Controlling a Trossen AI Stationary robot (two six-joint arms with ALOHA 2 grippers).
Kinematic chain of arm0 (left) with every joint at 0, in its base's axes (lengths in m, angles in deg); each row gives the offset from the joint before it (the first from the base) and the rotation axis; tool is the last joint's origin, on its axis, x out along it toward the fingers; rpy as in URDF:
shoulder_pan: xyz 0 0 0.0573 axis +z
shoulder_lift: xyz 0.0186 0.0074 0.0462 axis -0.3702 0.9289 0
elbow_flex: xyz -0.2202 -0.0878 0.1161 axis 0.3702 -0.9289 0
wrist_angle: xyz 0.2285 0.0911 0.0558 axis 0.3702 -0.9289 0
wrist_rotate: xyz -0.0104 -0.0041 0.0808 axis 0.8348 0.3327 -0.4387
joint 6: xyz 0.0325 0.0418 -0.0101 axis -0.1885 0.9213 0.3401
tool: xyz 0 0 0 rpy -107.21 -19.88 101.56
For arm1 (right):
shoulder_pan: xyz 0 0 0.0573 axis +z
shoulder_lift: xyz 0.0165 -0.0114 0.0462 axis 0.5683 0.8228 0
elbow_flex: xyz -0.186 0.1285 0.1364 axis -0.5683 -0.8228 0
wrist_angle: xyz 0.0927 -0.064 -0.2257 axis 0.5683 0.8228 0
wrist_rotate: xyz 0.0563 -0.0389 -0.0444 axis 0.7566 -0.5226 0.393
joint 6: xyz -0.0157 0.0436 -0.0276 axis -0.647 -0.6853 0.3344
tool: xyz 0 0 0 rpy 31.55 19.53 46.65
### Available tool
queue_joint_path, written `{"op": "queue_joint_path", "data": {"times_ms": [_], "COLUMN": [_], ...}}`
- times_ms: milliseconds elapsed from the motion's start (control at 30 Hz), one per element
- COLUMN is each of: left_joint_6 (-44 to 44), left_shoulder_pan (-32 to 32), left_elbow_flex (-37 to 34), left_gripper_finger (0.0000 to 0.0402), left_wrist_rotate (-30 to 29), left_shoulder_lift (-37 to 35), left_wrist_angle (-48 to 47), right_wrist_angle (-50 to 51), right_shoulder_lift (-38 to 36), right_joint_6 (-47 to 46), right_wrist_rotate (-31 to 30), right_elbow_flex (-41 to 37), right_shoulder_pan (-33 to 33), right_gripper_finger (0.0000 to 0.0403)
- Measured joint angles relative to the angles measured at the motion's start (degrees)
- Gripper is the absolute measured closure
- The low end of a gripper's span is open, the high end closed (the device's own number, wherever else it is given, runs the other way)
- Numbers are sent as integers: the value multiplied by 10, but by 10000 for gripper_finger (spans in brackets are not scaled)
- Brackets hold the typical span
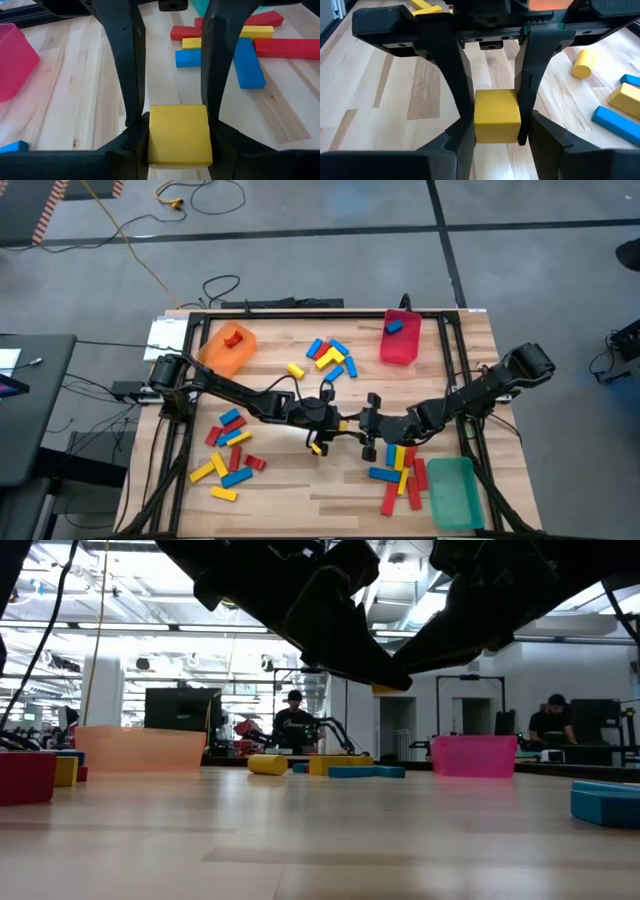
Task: Sort blocks
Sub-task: Put the yellow block into the green bin
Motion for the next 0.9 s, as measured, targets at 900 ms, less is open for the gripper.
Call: {"op": "queue_joint_path", "data": {"times_ms": [900], "left_joint_6": [18], "left_shoulder_pan": [0], "left_elbow_flex": [3], "left_gripper_finger": [180], "left_wrist_rotate": [5], "left_shoulder_lift": [-42], "left_wrist_angle": [-16], "right_wrist_angle": [75], "right_shoulder_lift": [-100], "right_joint_6": [-28], "right_wrist_rotate": [3], "right_elbow_flex": [3], "right_shoulder_pan": [32], "right_gripper_finger": [269]}}
